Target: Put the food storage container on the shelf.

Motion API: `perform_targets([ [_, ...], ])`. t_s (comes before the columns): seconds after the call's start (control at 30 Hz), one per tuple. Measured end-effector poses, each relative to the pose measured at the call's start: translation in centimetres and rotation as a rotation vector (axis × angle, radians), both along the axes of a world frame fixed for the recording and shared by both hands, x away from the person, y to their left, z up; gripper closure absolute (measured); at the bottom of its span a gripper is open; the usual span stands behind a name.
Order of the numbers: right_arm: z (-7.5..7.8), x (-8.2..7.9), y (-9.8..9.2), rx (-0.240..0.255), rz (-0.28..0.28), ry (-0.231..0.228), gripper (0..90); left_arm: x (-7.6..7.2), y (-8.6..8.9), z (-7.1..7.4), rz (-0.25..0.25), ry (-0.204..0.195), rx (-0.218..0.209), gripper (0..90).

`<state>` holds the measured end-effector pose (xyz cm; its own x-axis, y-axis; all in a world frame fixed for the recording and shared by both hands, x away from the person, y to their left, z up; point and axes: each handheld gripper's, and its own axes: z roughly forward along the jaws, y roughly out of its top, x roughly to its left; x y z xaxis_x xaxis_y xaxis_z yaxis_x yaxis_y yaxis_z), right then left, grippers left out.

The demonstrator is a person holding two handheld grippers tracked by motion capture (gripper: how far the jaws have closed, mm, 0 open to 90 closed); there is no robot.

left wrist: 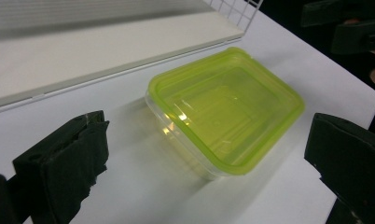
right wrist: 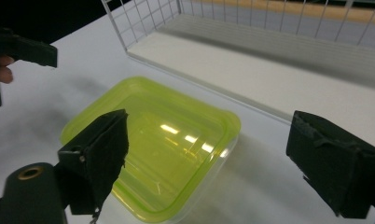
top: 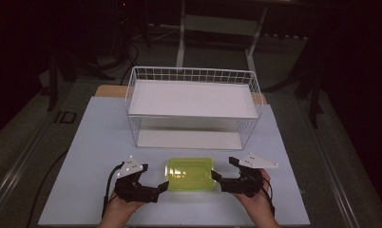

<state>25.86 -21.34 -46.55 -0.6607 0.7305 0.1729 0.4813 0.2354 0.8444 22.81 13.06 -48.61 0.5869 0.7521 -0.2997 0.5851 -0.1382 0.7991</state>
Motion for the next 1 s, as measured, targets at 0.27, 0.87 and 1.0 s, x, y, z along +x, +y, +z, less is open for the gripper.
perform_targets([
  [0.27,-1.6,0.4,0.8,-0.02,-0.02,0.135,29.0,1.2,-1.3,-1.6,0.025,0.103,0.01,15.6],
  [0.87,-3.6,1.4,1.6,-0.078,-0.046,0.265,52.3,2.8,-1.8,-2.3,0.026,0.178,0.006,63.0],
  [1.0,-3.4,1.0,1.7,-0.09,-0.051,0.25,58.8,2.5,-1.9,-1.9,0.02,0.166,0.026,67.1],
])
